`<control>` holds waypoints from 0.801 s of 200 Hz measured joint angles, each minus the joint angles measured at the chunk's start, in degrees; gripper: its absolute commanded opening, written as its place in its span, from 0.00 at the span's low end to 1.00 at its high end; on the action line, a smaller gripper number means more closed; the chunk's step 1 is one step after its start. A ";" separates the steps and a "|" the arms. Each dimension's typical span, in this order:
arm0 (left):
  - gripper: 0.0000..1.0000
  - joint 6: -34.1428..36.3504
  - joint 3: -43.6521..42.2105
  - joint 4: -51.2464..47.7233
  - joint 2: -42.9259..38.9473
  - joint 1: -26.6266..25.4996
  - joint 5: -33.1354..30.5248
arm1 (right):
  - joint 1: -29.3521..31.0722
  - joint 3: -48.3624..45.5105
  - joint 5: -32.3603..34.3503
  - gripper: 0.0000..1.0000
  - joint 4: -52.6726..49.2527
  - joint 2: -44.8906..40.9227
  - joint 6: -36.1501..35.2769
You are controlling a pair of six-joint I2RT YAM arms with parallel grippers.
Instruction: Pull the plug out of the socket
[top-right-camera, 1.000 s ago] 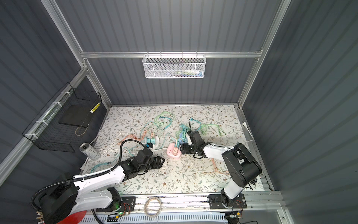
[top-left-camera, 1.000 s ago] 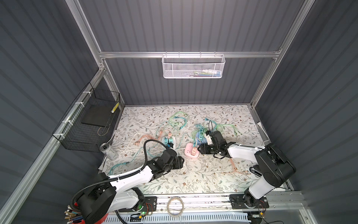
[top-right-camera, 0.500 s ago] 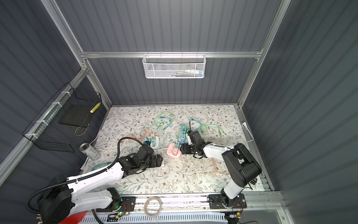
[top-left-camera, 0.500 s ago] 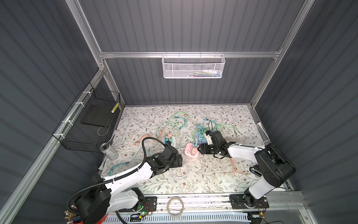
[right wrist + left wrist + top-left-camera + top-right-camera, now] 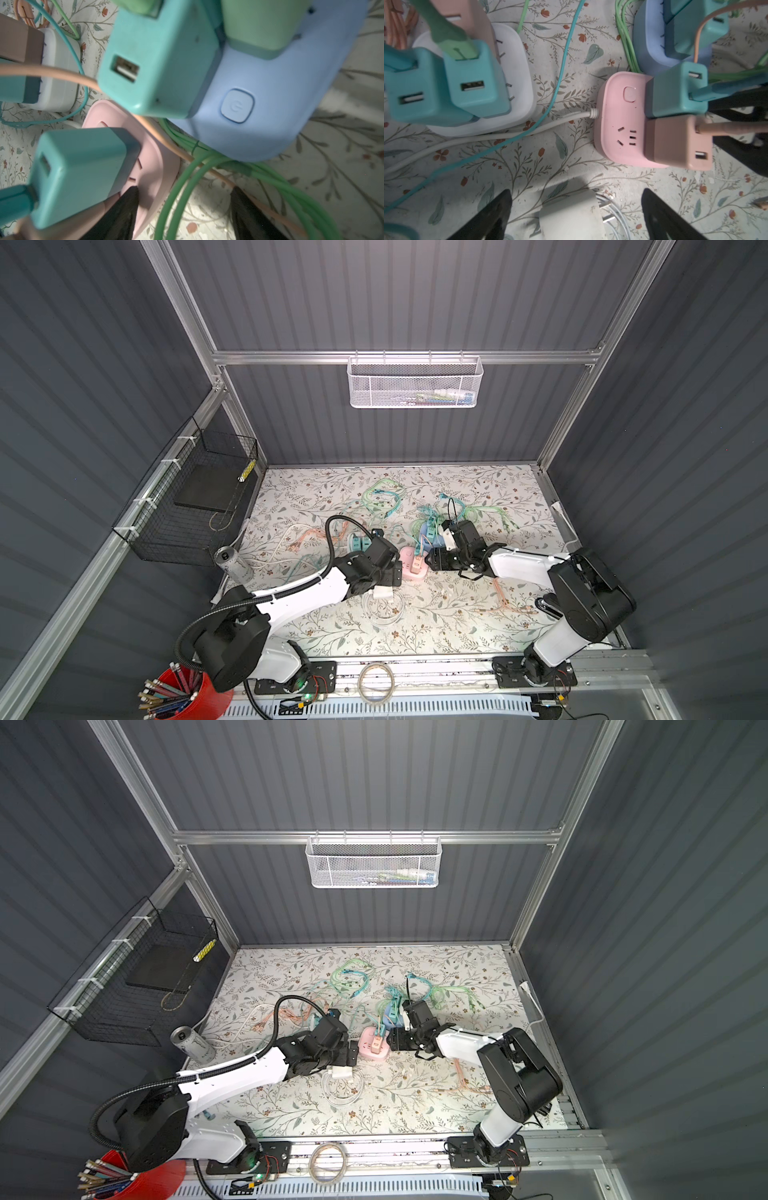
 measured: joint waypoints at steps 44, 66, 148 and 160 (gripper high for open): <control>0.92 4.00 2.45 3.19 3.76 1.22 0.72 | -0.09 -0.31 2.78 0.71 -6.75 -3.61 -0.76; 0.89 5.66 2.84 4.46 5.53 1.55 0.94 | -0.09 -0.46 3.43 0.71 -8.68 -5.92 -0.92; 0.69 7.87 4.61 7.13 12.11 1.81 5.22 | 0.52 -6.82 3.89 0.64 -8.04 -13.60 0.22; 0.66 7.72 5.05 7.26 12.33 1.81 6.40 | 0.79 -7.45 3.72 0.64 -7.63 -13.73 0.46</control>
